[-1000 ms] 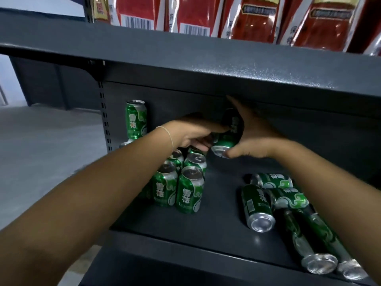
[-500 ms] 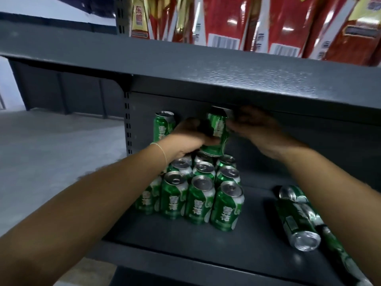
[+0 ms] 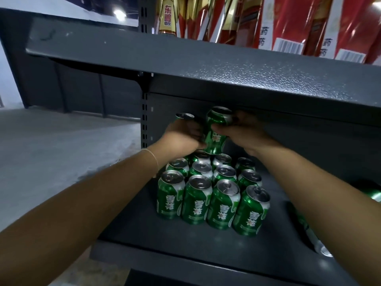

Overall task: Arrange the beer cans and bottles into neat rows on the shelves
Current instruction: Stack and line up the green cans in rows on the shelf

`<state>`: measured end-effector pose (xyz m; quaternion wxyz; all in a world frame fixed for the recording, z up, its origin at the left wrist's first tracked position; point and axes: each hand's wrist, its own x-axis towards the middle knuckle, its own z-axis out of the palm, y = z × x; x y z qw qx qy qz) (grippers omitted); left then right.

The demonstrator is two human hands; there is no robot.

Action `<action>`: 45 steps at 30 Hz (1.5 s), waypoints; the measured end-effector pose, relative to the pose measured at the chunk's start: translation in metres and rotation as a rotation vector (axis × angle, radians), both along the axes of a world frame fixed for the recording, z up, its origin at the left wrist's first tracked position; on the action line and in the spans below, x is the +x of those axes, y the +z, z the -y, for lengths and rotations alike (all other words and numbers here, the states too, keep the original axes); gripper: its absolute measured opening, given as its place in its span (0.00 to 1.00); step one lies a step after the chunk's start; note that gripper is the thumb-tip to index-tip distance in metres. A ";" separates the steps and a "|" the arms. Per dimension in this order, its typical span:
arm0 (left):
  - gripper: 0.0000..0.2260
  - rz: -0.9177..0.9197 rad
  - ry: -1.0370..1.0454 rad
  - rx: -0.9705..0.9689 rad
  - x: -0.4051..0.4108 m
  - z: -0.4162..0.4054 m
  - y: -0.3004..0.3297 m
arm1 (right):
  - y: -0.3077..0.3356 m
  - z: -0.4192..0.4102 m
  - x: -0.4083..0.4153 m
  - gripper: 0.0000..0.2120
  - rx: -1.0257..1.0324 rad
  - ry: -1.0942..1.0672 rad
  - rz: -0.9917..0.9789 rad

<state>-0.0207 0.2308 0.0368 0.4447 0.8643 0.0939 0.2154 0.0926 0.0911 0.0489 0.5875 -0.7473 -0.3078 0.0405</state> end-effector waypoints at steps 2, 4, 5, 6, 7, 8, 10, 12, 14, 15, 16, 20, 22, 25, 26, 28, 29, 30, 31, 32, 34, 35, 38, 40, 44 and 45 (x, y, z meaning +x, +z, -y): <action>0.13 -0.059 0.072 0.177 -0.002 -0.011 -0.004 | -0.005 -0.008 0.003 0.16 -0.024 -0.033 0.024; 0.10 -0.129 0.114 0.332 -0.005 -0.016 -0.007 | -0.010 -0.015 0.004 0.14 -0.045 -0.061 0.043; 0.10 -0.130 0.127 0.378 -0.008 -0.018 -0.009 | -0.014 -0.018 0.006 0.15 -0.053 -0.066 0.046; 0.11 -0.127 0.130 0.399 -0.010 -0.020 -0.013 | -0.017 -0.020 0.007 0.17 -0.058 -0.063 0.041; 0.11 -0.129 0.119 0.400 -0.012 -0.021 -0.016 | -0.020 -0.022 0.008 0.19 -0.065 -0.062 0.040; 0.12 -0.133 0.096 0.393 -0.013 -0.022 -0.021 | -0.022 -0.023 0.009 0.21 -0.072 -0.061 0.037; 0.11 -0.145 0.052 0.355 -0.011 -0.023 -0.029 | -0.026 -0.026 0.012 0.20 -0.075 -0.070 0.045; 0.14 -0.097 0.034 0.337 -0.009 -0.022 -0.034 | -0.030 -0.028 0.014 0.18 -0.087 -0.085 0.047; 0.13 -0.059 0.019 0.336 -0.008 -0.020 -0.037 | -0.032 -0.030 0.015 0.23 -0.110 -0.100 0.046; 0.13 -0.061 0.008 0.338 -0.008 -0.018 -0.037 | -0.033 -0.030 0.015 0.25 -0.123 -0.103 0.043; 0.13 -0.079 0.005 0.335 -0.008 -0.017 -0.036 | -0.034 -0.031 0.016 0.27 -0.132 -0.103 0.040; 0.09 -0.105 -0.018 0.332 -0.004 -0.015 -0.041 | -0.036 -0.030 0.016 0.34 -0.160 -0.110 0.080; 0.08 -0.113 -0.017 0.334 -0.004 -0.014 -0.041 | -0.036 -0.028 0.013 0.38 -0.180 -0.106 0.110; 0.08 -0.119 -0.032 0.347 -0.005 -0.012 -0.040 | -0.037 -0.027 0.012 0.39 -0.197 -0.099 0.150; 0.09 -0.116 -0.040 0.346 -0.005 -0.013 -0.040 | -0.038 -0.027 0.012 0.38 -0.194 -0.104 0.162; 0.09 -0.122 -0.046 0.345 -0.004 -0.012 -0.040 | -0.038 -0.025 0.012 0.36 -0.207 -0.107 0.176; 0.09 -0.129 -0.045 0.349 -0.005 -0.012 -0.040 | -0.038 -0.025 0.013 0.36 -0.214 -0.110 0.177; 0.09 -0.127 -0.042 0.351 -0.005 -0.011 -0.040 | -0.038 -0.024 0.013 0.36 -0.216 -0.111 0.174; 0.09 -0.125 -0.037 0.350 -0.005 -0.011 -0.039 | -0.038 -0.024 0.012 0.35 -0.224 -0.112 0.186; 0.09 -0.124 -0.032 0.347 -0.006 -0.010 -0.039 | -0.037 -0.024 0.011 0.35 -0.226 -0.107 0.195; 0.09 -0.121 -0.028 0.342 -0.007 -0.006 -0.037 | -0.036 -0.022 0.009 0.36 -0.219 -0.110 0.203; 0.09 -0.108 -0.025 0.349 -0.007 -0.003 -0.036 | -0.036 -0.021 0.008 0.36 -0.218 -0.107 0.206; 0.12 -0.010 0.000 0.378 -0.007 0.009 -0.030 | -0.035 -0.010 0.009 0.33 -0.214 -0.138 0.185; 0.13 0.029 0.018 0.352 -0.004 0.019 -0.025 | -0.032 0.003 0.010 0.31 -0.174 -0.161 0.155; 0.15 0.055 -0.015 0.309 0.011 0.050 -0.015 | -0.024 0.042 0.020 0.22 -0.067 -0.265 0.128; 0.19 0.049 -0.025 0.313 0.016 0.062 -0.011 | -0.022 0.055 0.024 0.21 -0.059 -0.296 0.138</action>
